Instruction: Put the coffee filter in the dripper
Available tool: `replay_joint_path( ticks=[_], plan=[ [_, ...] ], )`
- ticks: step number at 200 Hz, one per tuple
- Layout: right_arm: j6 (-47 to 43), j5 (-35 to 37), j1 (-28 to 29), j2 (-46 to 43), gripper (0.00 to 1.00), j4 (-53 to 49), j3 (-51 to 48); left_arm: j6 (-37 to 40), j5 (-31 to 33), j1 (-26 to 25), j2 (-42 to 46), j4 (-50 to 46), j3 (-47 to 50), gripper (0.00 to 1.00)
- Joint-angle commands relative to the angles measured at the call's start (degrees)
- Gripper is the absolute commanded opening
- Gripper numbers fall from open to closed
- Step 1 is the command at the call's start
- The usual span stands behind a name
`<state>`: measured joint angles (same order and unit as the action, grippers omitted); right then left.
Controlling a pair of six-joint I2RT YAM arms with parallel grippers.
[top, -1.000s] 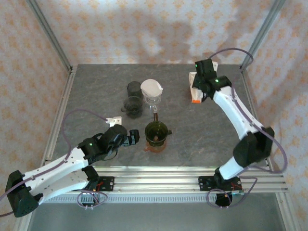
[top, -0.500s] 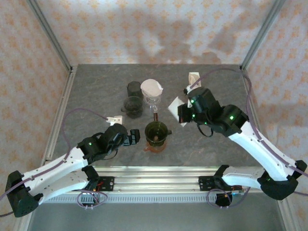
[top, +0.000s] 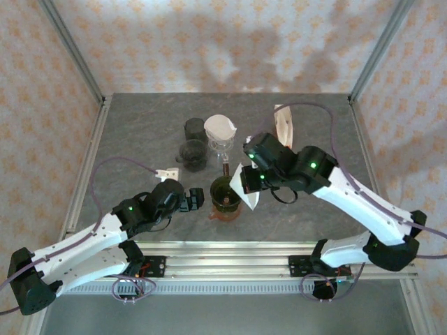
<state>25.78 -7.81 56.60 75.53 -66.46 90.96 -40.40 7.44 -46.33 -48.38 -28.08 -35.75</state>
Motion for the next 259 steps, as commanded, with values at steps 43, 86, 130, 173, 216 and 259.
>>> replay_joint_path(
  ticks=[43,86,130,173,216,259],
  plan=[
    [0.5,0.3,1.9,11.5,0.00,-4.6,8.2,0.8,-3.2,0.7,1.5,-1.4,-2.5,1.00],
    [-0.2,0.1,2.4,16.4,0.00,0.0,6.9,0.3,-5.6,0.8,4.0,-2.6,-3.6,1.00],
    [-0.3,0.2,2.4,18.2,0.00,4.5,2.8,-0.9,-7.0,0.9,4.1,-2.7,-4.2,1.00],
    [-1.4,2.5,2.3,15.9,0.30,6.7,1.2,-2.4,-8.7,1.2,3.8,-1.2,-4.8,1.00],
    [-1.9,6.0,2.4,8.7,0.52,9.9,-3.0,-1.8,-11.1,1.6,1.2,0.5,-7.7,1.00],
    [-1.4,13.6,2.3,1.7,0.61,13.0,-10.3,1.9,-14.8,1.8,-7.3,-0.7,-14.4,1.00]
  ],
)
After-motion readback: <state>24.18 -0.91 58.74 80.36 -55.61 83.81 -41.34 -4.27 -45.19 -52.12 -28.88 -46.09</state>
